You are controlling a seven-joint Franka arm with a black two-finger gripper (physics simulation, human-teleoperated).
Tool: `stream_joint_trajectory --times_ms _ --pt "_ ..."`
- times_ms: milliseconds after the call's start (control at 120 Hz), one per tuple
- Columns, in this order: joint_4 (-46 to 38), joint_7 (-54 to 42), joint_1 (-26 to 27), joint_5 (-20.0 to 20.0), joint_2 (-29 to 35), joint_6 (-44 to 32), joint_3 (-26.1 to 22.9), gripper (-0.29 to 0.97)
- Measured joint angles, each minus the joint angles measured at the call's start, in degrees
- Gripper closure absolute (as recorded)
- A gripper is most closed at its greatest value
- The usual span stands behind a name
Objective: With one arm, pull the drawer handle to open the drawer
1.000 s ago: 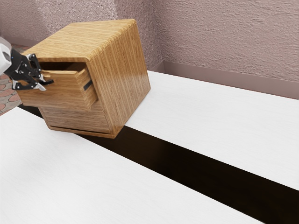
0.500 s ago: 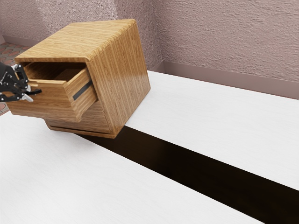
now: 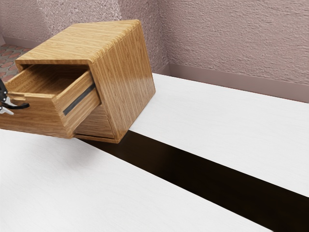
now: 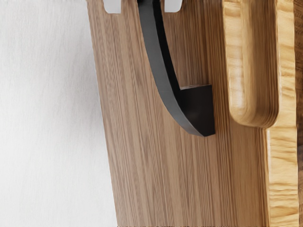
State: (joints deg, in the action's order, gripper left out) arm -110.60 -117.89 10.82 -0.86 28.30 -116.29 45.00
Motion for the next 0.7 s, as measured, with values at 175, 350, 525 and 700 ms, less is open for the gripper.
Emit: stream_joint_trajectory --times_ms 175,350,525,700 --pt "-2.93 0.57 2.02 -1.99 3.09 0.38 0.23 0.81" --pt "-3.76 1.15 2.5 -3.04 5.85 1.65 0.2 0.79" --pt "-4.74 1.65 3.16 -5.06 8.81 2.52 0.22 0.72" --pt "-5.51 2.07 3.21 -6.56 10.63 3.37 0.26 0.71"
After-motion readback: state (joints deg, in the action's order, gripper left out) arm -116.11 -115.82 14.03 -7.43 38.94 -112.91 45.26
